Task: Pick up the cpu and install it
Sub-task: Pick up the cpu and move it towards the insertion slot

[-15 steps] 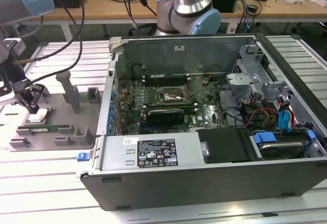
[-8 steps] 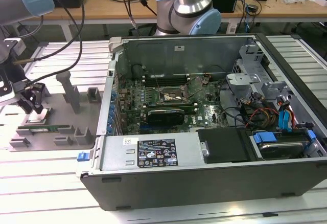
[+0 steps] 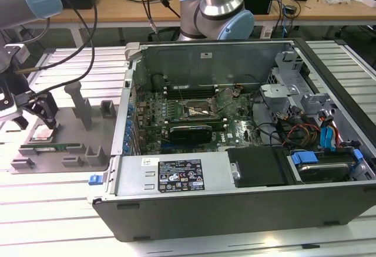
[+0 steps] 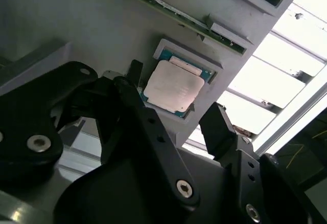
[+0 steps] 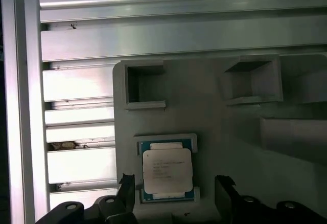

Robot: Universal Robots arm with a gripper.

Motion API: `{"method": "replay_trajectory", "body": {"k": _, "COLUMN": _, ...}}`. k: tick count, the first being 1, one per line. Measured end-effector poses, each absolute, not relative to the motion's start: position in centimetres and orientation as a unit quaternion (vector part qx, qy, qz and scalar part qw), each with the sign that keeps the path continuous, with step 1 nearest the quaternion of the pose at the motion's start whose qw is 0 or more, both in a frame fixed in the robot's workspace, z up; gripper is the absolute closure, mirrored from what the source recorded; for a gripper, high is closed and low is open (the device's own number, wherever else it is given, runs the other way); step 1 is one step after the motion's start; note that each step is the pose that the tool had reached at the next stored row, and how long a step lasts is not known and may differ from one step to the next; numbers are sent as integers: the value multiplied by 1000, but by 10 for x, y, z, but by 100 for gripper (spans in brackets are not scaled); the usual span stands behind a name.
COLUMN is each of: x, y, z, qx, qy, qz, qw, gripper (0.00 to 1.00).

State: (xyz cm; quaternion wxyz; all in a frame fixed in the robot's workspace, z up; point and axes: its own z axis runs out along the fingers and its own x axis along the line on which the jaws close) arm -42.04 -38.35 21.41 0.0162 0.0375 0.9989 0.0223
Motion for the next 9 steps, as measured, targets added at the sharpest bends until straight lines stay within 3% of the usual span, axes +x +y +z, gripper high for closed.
{"method": "replay_trajectory", "body": {"k": 9, "x": -421, "y": -382, "z": 191, "qx": 27, "qy": 999, "qz": 22, "qw": 16, "gripper": 28}}
